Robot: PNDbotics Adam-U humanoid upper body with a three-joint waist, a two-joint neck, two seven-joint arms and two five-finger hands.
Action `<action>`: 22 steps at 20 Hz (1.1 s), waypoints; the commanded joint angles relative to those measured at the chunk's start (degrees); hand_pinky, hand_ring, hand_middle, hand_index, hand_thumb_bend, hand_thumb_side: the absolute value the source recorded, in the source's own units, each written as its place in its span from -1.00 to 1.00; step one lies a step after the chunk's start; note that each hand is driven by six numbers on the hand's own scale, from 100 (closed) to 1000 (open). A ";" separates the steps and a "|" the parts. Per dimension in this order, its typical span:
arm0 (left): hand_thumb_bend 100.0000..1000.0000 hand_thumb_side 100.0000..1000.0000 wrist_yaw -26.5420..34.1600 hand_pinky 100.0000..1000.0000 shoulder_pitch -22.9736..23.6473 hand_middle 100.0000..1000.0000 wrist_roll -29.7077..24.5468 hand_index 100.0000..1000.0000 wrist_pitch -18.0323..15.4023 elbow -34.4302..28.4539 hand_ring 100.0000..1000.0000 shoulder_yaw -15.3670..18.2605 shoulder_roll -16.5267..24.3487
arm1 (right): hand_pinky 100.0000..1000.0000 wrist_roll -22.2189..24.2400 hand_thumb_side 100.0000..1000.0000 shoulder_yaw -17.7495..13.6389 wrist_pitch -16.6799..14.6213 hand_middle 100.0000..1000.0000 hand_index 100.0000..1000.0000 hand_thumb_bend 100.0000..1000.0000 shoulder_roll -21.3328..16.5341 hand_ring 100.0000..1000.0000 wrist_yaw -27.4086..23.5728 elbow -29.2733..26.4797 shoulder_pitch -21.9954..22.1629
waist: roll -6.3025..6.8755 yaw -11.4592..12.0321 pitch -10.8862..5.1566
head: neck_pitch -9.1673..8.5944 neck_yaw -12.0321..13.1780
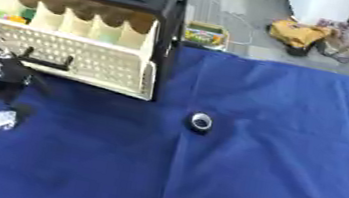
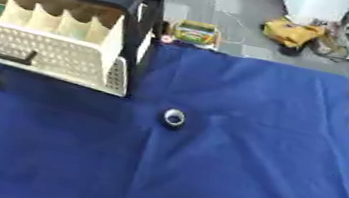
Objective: Pick up objects from table and place into drawer.
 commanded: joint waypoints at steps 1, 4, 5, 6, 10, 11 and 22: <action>-1.00 1.00 1.32 -0.78 -0.10 0.00 -1.80 0.87 3.20 -0.65 0.12 -0.27 1.29 | -0.08 -0.76 0.74 -0.87 0.19 0.20 0.61 -0.38 -1.83 0.18 -0.95 -1.11 -0.61 | 0.04 -0.13 -0.67 | -0.67 0.27; -1.00 1.00 2.05 -0.74 -0.57 -0.04 -3.22 0.83 5.99 -0.65 0.13 -0.73 0.87 | -0.08 -0.99 0.74 -0.95 0.28 0.20 0.61 -0.38 -2.00 0.18 -1.30 -1.26 -0.50 | -0.08 -0.44 -0.47 | -0.85 0.64; -1.00 1.00 2.02 -0.74 -0.88 -0.02 -3.65 0.83 6.86 -0.65 0.14 -0.83 0.74 | -0.08 -1.10 0.74 -0.95 0.26 0.20 0.61 -0.38 -2.05 0.18 -1.37 -1.38 -0.47 | -0.09 -0.52 -0.43 | -0.92 0.78; -1.00 1.00 1.77 -0.73 -1.26 0.00 -3.90 0.82 7.63 -0.65 0.14 -0.84 0.62 | -0.08 -1.20 0.73 -0.96 0.25 0.20 0.61 -0.38 -2.11 0.18 -1.43 -1.47 -0.40 | -0.09 -0.60 -0.37 | -1.00 0.91; -1.00 1.00 -0.05 -0.87 -2.98 0.00 -3.95 0.82 10.35 -0.65 0.10 -0.74 -0.07 | -0.08 -1.54 0.69 -1.14 0.34 0.19 0.60 -0.37 -2.43 0.18 -1.70 -1.52 0.04 | -0.03 -0.91 -0.16 | -1.22 1.16; -1.00 1.00 -0.54 -0.90 -3.49 -0.01 -3.67 0.82 10.85 -0.65 0.06 -0.67 -0.28 | -0.08 -1.60 0.69 -1.22 0.37 0.19 0.60 -0.36 -2.47 0.18 -1.78 -1.50 0.18 | 0.02 -0.99 -0.10 | -1.27 1.20; -1.00 1.00 -6.13 -1.00 -7.24 -0.19 -0.70 0.63 14.18 -0.65 -0.34 0.52 -1.69 | -0.11 -2.17 0.64 -2.12 0.85 0.17 0.58 -0.32 -2.95 0.16 -2.92 -1.50 1.67 | 0.54 -1.33 0.33 | -1.84 1.52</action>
